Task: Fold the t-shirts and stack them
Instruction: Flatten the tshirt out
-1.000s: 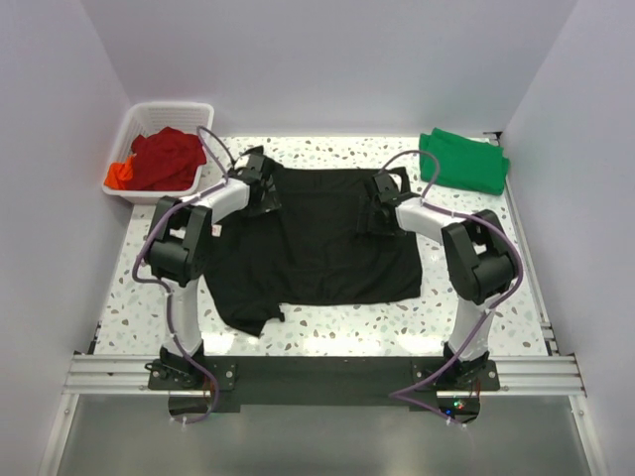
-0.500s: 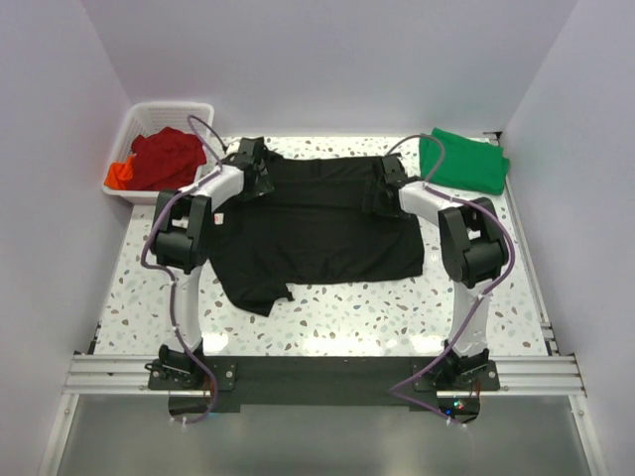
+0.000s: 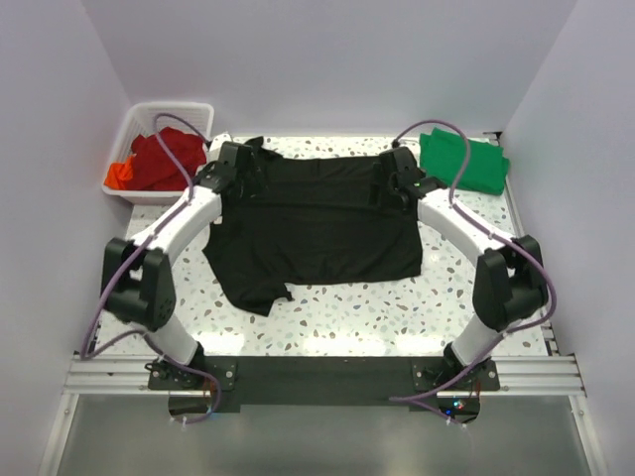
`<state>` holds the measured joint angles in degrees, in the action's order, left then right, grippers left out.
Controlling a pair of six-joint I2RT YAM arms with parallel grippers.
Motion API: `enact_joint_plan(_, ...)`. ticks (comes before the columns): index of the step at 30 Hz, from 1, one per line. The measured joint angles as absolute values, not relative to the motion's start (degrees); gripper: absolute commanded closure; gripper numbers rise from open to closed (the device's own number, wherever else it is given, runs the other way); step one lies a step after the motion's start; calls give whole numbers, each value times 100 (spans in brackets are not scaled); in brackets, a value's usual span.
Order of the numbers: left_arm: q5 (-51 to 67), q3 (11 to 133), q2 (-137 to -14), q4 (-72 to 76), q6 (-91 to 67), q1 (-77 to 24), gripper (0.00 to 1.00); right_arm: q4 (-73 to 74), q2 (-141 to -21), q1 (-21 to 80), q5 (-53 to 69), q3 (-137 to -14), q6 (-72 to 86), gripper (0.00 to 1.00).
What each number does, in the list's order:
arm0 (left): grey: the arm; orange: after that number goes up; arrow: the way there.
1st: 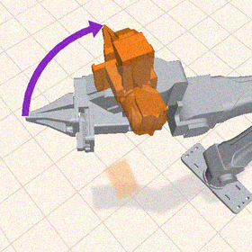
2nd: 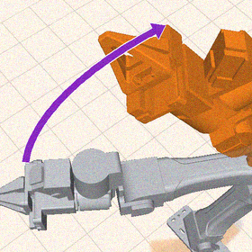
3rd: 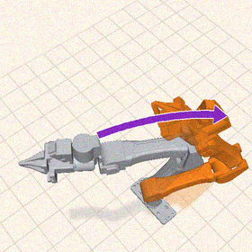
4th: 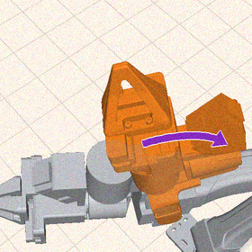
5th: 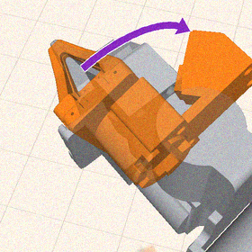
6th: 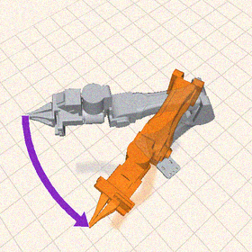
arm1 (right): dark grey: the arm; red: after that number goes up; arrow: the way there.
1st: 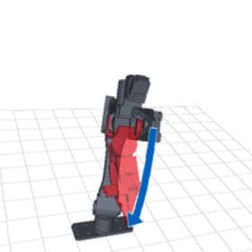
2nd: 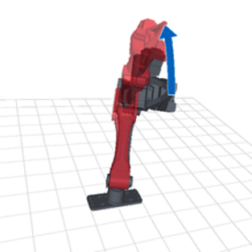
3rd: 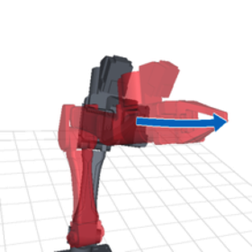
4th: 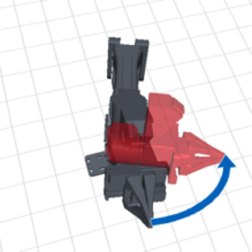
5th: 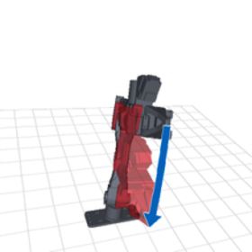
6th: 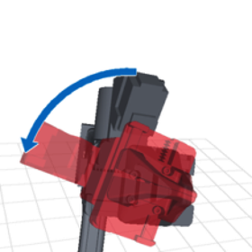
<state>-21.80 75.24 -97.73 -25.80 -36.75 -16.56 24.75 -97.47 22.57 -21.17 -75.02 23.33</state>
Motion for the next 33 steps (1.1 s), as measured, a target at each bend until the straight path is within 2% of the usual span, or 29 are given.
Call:
enact_joint_plan(4, -2187, 6770, -8552, -2550, -3822, -2276, 11, 2521, -9155, 2853, -2259, -7210, 2412, 22)
enact_joint_plan(11, -2025, 4742, -6945, -3002, -4438, -2995, 24, 2622, -8672, 3634, -2228, -5817, 2709, 23)
enact_joint_plan(14, -2021, 4272, -6449, -3277, -4727, -3208, 37, 2670, -8385, 3701, -2163, -5319, 2814, 23)
enact_joint_plan(15, -2021, 4206, -6340, -3326, -4790, -3271, 45, 2674, -8302, 3717, -2150, -5231, 2842, 23)
enact_joint_plan(18, -2021, 4066, -6082, -3415, -5050, -3522, 56, 2630, -8027, 3758, -2134, -5006, 2919, 23)
enact_joint_plan(33, -2130, 3795, -6521, -3883, -6361, -5376, 56, 2429, -7865, 3826, -2084, -4733, 3046, 24)
